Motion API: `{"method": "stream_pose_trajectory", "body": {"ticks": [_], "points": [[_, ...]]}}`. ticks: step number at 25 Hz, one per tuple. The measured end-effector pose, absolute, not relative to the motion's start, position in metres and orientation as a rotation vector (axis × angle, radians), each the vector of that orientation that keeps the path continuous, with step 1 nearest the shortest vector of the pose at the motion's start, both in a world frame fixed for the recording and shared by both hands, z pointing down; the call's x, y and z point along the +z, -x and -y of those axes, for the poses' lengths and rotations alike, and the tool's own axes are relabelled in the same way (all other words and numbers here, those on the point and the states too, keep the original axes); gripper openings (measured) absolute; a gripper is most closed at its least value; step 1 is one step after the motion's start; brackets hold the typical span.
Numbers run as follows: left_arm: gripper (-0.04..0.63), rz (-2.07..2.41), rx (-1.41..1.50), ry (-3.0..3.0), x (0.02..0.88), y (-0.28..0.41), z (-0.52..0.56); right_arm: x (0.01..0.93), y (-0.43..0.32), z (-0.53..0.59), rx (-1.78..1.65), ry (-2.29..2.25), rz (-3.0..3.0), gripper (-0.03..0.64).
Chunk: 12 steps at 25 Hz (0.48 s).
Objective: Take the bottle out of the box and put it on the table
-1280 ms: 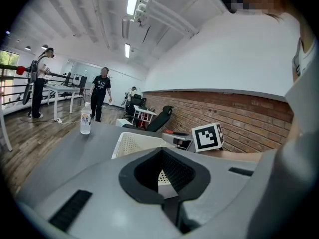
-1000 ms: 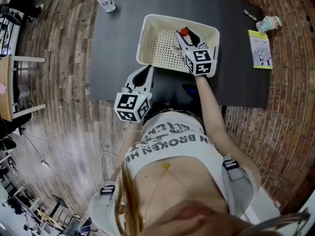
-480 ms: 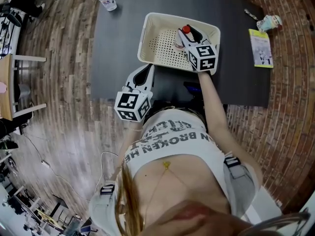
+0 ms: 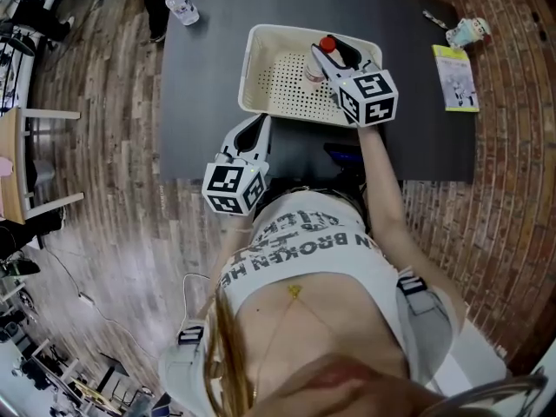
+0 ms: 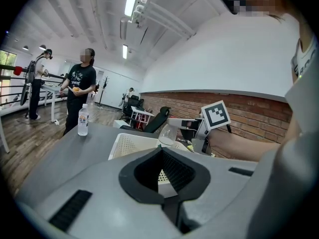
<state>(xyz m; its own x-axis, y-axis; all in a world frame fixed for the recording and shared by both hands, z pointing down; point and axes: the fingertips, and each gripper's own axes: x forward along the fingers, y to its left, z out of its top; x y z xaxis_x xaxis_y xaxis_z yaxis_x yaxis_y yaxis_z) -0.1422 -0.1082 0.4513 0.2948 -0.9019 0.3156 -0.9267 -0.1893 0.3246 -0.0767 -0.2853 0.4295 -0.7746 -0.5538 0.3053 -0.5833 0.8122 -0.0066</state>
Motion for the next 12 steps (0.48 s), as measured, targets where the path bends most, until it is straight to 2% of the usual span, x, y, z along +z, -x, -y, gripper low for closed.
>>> {"method": "stream_pose_trajectory", "body": {"ticks": [12], "points": [[0.005,1.578,0.101,-2.142,0.459,0.126,0.112,0.356,0.071,0.268,0.076,-0.843,2.785,0.155]]}}
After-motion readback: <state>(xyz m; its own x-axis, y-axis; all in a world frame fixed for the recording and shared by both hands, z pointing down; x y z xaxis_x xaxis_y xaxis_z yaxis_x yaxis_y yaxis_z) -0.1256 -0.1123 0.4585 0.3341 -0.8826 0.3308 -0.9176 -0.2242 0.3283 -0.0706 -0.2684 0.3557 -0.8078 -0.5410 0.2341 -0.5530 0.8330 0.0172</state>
